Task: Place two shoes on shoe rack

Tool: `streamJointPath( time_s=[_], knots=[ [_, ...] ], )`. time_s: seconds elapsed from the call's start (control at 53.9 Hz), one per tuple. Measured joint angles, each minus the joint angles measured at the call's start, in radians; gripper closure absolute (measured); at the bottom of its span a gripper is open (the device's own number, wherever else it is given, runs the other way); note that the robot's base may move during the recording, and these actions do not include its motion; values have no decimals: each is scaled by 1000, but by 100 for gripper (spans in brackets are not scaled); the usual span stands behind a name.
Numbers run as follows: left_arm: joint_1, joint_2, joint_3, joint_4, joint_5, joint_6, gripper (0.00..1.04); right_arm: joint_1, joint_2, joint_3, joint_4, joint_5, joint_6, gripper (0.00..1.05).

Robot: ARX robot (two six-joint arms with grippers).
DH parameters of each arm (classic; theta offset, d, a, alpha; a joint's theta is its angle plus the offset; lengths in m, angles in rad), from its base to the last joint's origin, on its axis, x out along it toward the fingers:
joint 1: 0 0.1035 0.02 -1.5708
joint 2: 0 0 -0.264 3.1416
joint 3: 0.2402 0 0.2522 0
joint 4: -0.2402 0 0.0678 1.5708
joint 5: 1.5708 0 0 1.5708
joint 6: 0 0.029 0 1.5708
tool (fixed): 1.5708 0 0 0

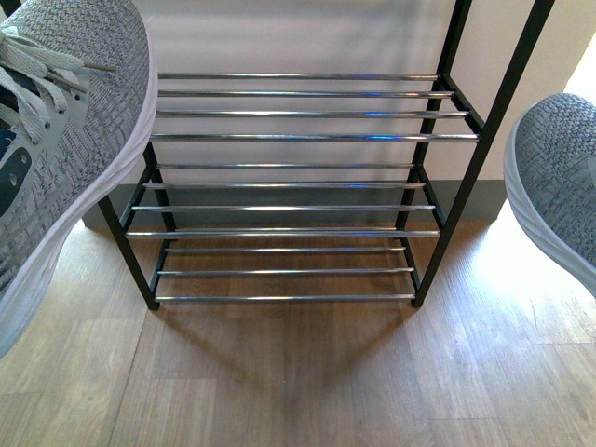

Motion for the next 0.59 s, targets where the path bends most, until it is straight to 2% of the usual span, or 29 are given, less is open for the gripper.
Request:
streamJointPath(
  time_s=[0.594],
  knots=[
    [0, 0, 0, -1, 0, 0, 103, 0, 0, 0, 0, 2, 0, 104]
  ],
)
